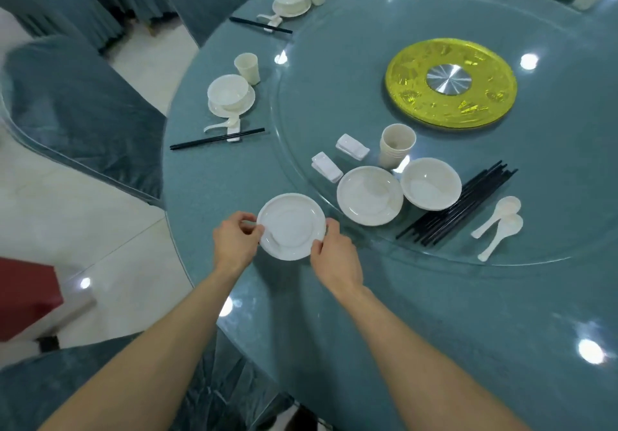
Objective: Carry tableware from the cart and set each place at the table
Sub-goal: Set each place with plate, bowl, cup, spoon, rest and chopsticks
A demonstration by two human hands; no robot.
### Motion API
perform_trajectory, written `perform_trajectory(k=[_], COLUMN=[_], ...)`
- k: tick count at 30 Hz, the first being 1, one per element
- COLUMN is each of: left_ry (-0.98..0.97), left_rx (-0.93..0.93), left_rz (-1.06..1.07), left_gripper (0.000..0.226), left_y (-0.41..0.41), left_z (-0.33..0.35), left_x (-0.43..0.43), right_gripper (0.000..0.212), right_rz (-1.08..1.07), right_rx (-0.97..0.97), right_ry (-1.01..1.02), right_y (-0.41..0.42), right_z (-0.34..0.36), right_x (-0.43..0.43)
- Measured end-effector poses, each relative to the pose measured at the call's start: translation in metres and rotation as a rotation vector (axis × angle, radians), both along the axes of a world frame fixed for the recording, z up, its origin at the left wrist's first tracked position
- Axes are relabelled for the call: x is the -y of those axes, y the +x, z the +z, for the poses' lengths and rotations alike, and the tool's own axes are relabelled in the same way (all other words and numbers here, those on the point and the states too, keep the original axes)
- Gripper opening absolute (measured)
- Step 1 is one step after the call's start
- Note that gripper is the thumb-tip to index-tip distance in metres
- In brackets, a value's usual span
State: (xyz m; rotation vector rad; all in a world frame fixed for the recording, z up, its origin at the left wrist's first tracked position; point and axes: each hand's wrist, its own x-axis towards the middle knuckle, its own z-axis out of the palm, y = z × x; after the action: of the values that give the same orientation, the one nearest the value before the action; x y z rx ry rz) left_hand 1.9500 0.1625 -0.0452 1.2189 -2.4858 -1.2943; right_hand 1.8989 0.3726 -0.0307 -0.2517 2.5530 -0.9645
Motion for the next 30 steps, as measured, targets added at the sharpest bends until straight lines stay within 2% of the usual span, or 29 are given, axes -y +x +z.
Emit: perform_trajectory(k=[8,17,21,30], left_ry=[-0.030,-0.133,-0.175,-0.205], left_rx=[0.142,0.232,0.193,0.076], left_rz=[-0.134,-0.214,-0.243,-0.416], left_gripper=[0.042,0.047,0.047,0.034], left_y=[0.018,0.016,-0.007,-0.085], left_z=[-0.025,-0.027,-0.004,0.042], left_x=[0.030,0.050,0.043,-0.030], right_gripper=[0.036,0.039,0.050,0.045], right_rz=[0.054,0.074,0.034,-0.094], right_rx=[0.088,0.117,0.077,-0.035], right_ry=[0.105,0.171,0.152,0.106], right_y=[0.019,0.018,0.008,-0.039], right_z=[-0.025,-0.024,-0.006,0.027], right_x=[0.040,0.048,0.032,-0.050])
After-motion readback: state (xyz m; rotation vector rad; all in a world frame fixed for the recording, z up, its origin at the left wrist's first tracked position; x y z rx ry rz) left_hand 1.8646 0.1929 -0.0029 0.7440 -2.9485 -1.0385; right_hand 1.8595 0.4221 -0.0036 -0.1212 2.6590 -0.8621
